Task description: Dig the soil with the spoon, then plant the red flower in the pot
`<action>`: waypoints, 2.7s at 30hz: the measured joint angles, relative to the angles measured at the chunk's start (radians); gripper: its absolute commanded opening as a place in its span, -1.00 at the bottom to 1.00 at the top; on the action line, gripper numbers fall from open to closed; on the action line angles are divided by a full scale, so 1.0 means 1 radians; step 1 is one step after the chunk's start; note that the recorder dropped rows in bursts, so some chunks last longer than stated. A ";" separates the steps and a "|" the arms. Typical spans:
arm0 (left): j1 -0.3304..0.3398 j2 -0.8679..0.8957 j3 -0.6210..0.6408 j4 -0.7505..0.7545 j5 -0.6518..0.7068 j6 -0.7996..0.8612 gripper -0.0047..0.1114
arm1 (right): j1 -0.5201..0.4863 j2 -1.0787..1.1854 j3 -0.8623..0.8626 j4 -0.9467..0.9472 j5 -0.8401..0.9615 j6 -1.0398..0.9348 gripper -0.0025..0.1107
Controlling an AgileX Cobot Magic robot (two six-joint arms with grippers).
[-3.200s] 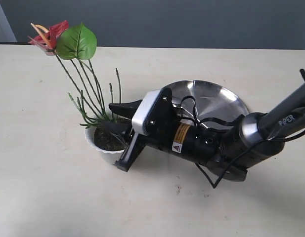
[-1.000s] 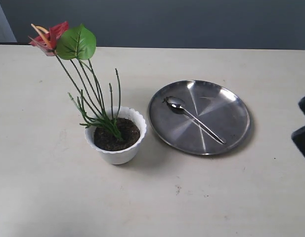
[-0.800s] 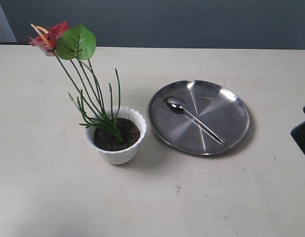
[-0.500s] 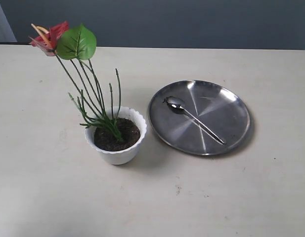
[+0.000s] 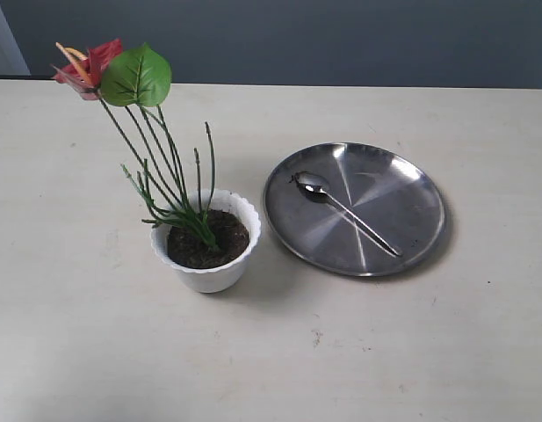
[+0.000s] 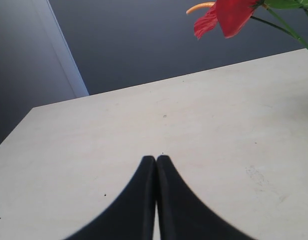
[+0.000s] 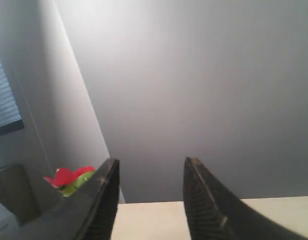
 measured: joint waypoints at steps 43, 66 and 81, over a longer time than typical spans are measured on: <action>0.000 0.000 0.000 0.009 0.000 0.000 -0.91 | 0.101 0.000 0.002 0.958 0.535 -0.943 -0.24; 0.000 0.000 0.000 0.009 0.000 0.000 -0.91 | 0.101 0.000 0.002 0.974 0.570 -0.955 -0.24; 0.000 0.000 0.000 0.009 0.000 0.000 -0.91 | 0.101 0.000 0.002 0.978 0.572 -0.957 -0.24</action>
